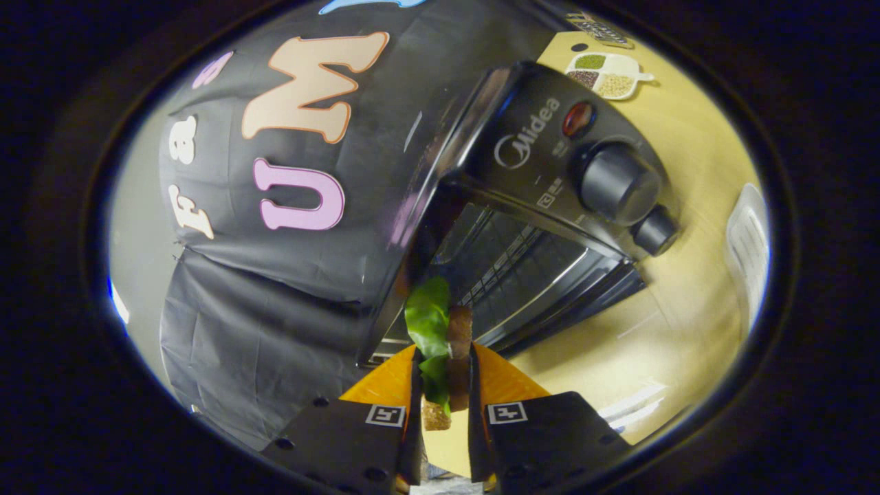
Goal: Open the toaster oven, put the food inside, and close the toaster oven door.
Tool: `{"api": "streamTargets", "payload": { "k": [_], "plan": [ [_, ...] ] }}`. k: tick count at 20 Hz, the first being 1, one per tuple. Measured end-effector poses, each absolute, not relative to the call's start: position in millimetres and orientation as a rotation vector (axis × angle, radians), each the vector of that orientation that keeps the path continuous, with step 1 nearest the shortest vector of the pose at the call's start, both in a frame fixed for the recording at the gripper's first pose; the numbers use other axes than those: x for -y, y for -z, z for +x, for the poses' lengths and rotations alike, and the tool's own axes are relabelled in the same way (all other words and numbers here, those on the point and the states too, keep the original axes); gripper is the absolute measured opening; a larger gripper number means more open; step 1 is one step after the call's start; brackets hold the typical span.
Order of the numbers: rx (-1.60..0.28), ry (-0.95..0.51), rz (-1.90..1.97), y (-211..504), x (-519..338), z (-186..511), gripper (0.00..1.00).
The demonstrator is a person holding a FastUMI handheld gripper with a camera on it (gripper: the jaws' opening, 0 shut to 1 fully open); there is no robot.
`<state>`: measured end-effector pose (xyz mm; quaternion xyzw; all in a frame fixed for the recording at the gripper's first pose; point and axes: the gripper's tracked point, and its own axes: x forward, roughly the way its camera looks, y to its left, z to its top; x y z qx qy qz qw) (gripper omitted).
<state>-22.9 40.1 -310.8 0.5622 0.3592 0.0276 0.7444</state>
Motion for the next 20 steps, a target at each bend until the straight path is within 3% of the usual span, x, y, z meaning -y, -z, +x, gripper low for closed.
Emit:
{"api": "streamTargets", "payload": {
  "k": [17, 20],
  "plan": [
    [-0.662, 0.102, 1.263, 351, -50, 21, 0.29],
    [-0.667, 0.145, 1.199, 356, -47, 16, 0.53]
  ]
}}
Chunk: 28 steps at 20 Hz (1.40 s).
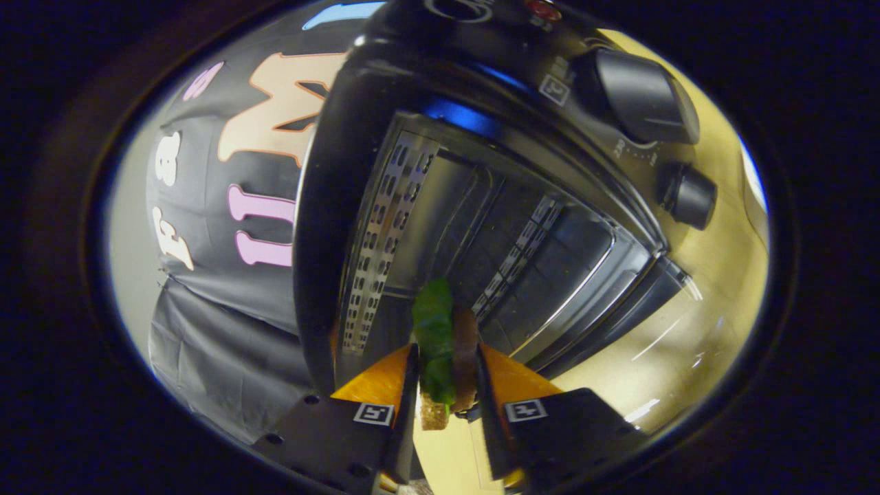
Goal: Open the toaster oven, put the food inside, and close the toaster oven door.
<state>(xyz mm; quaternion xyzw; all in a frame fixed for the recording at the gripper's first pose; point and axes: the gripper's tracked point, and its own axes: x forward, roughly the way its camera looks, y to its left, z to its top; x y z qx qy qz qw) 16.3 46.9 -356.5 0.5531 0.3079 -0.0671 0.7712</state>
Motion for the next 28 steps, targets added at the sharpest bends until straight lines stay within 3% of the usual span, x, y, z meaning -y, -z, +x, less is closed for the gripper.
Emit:
{"api": "streamTargets", "payload": {
  "k": [5, 6, 13, 28],
  "plan": [
    [-0.611, 0.195, 1.063, 350, -31, 10, 0.92],
    [-0.597, 0.208, 1.04, 349, -27, 10, 0.96],
    [-0.601, 0.252, 0.889, 343, 4, -12, 0.99],
    [-0.837, -0.014, 0.722, 321, -34, -107, 0.99]
  ]
}}
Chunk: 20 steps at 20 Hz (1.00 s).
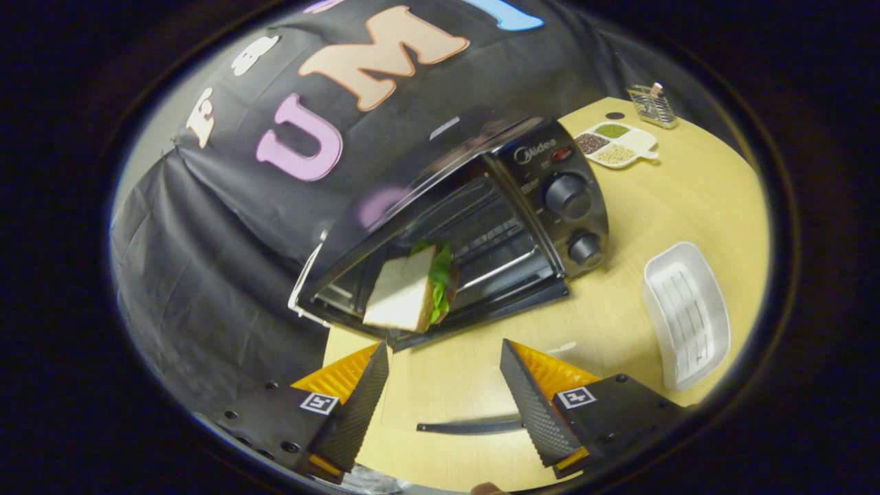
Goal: Open the toaster oven, put the food inside, and close the toaster oven door.
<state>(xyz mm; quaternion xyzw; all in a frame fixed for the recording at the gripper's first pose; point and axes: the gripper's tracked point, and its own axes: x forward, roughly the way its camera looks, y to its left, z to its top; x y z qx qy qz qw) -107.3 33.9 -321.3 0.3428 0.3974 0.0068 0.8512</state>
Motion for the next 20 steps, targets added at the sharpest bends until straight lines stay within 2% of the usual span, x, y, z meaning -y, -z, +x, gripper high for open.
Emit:
{"api": "streamTargets", "payload": {
  "k": [13, 20],
  "plan": [
    [-1.123, -0.22, 0.506, 348, -69, -204, 0.99],
    [-1.207, -0.238, 0.39, 368, -68, -231, 0.99]
  ]
}}
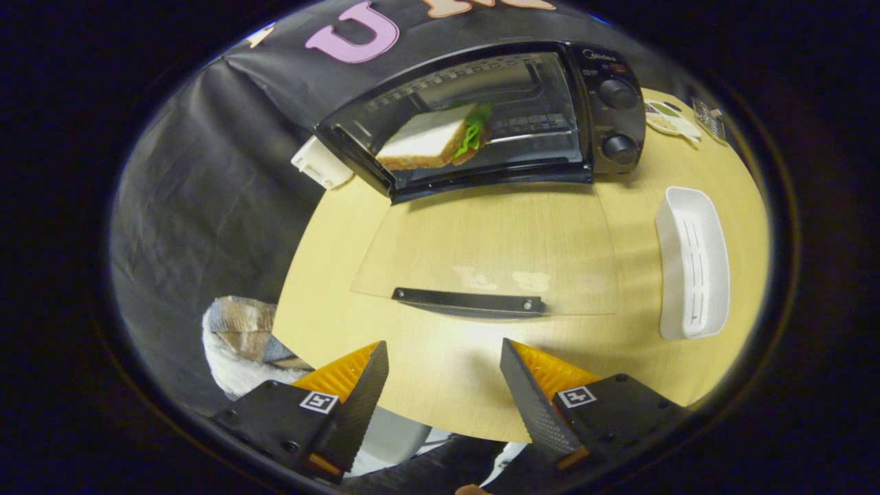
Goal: Open the toaster oven, put the food inside, and close the toaster oven door.
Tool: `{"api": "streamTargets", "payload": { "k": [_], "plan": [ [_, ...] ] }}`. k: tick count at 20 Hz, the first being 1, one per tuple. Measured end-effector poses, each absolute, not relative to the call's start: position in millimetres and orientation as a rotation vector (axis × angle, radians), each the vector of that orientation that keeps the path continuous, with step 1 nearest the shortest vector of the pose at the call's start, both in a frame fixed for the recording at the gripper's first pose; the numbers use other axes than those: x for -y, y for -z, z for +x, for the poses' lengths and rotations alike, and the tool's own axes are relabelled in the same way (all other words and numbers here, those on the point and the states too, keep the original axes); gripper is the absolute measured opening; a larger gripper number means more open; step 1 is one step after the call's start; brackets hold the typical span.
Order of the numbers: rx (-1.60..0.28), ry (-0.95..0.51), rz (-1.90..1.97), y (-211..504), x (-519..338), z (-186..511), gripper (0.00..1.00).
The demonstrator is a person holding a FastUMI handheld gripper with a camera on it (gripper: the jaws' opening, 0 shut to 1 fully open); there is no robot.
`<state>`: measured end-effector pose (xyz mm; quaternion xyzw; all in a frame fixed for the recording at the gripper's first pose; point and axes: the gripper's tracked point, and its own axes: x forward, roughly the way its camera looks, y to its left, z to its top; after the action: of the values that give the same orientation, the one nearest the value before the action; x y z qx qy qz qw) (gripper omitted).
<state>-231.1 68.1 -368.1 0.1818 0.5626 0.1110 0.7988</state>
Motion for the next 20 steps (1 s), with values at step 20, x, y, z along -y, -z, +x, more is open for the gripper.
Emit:
{"api": "streamTargets", "payload": {
  "k": [20],
  "plan": [
    [-1.253, -0.1, 0.277, 400, -14, -229, 0.99]
  ]
}}
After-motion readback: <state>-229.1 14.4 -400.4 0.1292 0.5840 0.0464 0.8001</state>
